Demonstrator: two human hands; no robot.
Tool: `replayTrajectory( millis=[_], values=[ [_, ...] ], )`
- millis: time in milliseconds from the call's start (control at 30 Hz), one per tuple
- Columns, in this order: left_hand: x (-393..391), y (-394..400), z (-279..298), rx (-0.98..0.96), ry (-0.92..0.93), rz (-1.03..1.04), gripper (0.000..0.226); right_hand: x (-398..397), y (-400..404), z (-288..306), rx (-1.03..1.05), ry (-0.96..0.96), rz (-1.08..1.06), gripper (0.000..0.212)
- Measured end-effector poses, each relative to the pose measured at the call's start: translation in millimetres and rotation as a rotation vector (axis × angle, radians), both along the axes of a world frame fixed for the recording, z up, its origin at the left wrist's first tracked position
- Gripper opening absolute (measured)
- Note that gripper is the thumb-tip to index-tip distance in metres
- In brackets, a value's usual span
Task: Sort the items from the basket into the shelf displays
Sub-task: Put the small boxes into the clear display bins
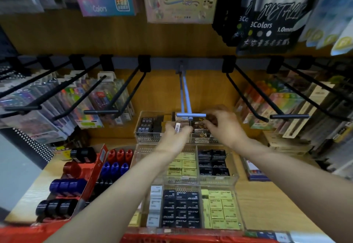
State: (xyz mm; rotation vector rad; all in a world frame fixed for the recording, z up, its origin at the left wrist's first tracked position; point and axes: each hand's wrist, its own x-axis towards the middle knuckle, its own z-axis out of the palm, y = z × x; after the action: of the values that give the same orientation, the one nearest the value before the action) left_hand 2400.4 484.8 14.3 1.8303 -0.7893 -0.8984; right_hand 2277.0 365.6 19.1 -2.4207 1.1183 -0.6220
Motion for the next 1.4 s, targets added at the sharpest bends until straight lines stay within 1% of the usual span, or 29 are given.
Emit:
replayTrajectory(
  millis=[33,67,100,133,167,200,233,300,367,433,533,600,667,767,833,867,900,933,1000,1033,1067,1233,1300,1400],
  values=[
    [-1.8,2.4,1.9,0.012,0.148,-0.006,0.031,-7.2,10.3,3.0,0.104,-0.119,0.018,0.024],
    [-4.7,6.4,3.6,0.000,0.223,-0.017,0.026,-13.1,22.0,6.3,0.290,-0.239,0.037,0.021],
    [-8.6,10.3,5.6,-0.002,0.223,-0.042,0.025,-18.3,33.4,9.9,0.501,-0.344,0.054,0.020],
    [-12.1,14.1,6.4,0.008,0.191,-0.073,0.030,-22.8,43.6,13.1,0.680,-0.429,0.063,0.019],
    [-15.2,18.4,8.1,0.023,0.136,-0.110,0.038,-26.7,51.7,15.5,0.792,-0.482,0.066,0.017],
    [-18.0,23.0,10.8,0.029,0.057,-0.142,0.046,-30.4,57.9,17.8,0.856,-0.522,0.063,0.014],
    [-20.8,27.5,14.1,0.017,-0.033,-0.173,0.050,-34.1,62.9,20.1,0.889,-0.554,0.060,0.013],
    [-24.0,34.6,20.4,-0.041,-0.185,-0.223,0.051,-40.1,68.1,23.9,0.905,-0.590,0.059,0.019],
    [-25.4,38.3,24.4,-0.075,-0.255,-0.249,0.047,-45.2,70.4,27.2,0.927,-0.619,0.063,0.018],
    [-26.7,40.4,28.8,-0.084,-0.243,-0.249,0.044,-47.2,70.2,28.7,0.952,-0.648,0.071,0.015],
    [-27.7,39.9,28.8,-0.131,-0.103,-0.231,0.040,-49.4,65.8,27.8,0.967,-0.668,0.045,0.011],
    [-26.5,38.2,26.6,-0.167,-0.077,-0.171,0.031,-50.6,62.1,26.3,0.955,-0.679,-0.003,0.013],
    [-23.9,33.0,23.5,-0.173,-0.122,-0.117,0.021,-51.2,59.2,25.4,0.930,-0.667,0.004,0.019],
    [-21.7,18.0,20.7,-0.193,-0.218,-0.158,0.019,-48.2,50.3,26.8,0.777,-0.533,0.044,0.028],
    [-16.0,8.0,17.4,-0.173,-0.382,-0.185,0.034,-43.8,35.9,27.4,0.589,-0.396,-0.066,0.024],
    [-10.8,4.4,14.3,-0.133,-0.485,-0.205,0.046,-42.8,26.2,27.1,0.510,-0.339,-0.138,0.022],
    [-4.6,2.8,10.9,-0.075,-0.598,-0.251,0.057,-41.0,17.8,27.0,0.475,-0.311,-0.190,0.020],
    [2.0,2.5,6.6,-0.010,-0.710,-0.323,0.064,-38.5,10.9,25.8,0.465,-0.275,-0.211,0.020],
    [13.7,3.6,-3.2,0.093,-0.864,-0.469,0.070,-29.9,1.1,22.1,0.356,-0.092,-0.187,0.025],
    [17.5,4.6,-8.4,0.127,-0.892,-0.515,0.072,-25.1,-1.4,20.2,0.303,-0.009,-0.167,0.028],
    [20.1,5.5,-13.2,0.146,-0.904,-0.540,0.073,-20.2,-2.7,18.4,0.277,0.033,-0.157,0.030],
    [25.3,3.2,-27.6,0.144,-0.960,-0.553,0.077,-5.0,-4.6,0.9,0.277,0.106,-0.127,0.033],
    [25.4,0.3,-29.1,0.154,-0.970,-0.545,0.078,-2.0,-3.1,-8.2,0.216,0.140,-0.126,0.037],
    [22.5,-3.9,-29.7,0.172,-1.014,-0.530,0.078,-7.3,1.7,-19.1,0.070,0.324,-0.077,0.044]
  ],
)
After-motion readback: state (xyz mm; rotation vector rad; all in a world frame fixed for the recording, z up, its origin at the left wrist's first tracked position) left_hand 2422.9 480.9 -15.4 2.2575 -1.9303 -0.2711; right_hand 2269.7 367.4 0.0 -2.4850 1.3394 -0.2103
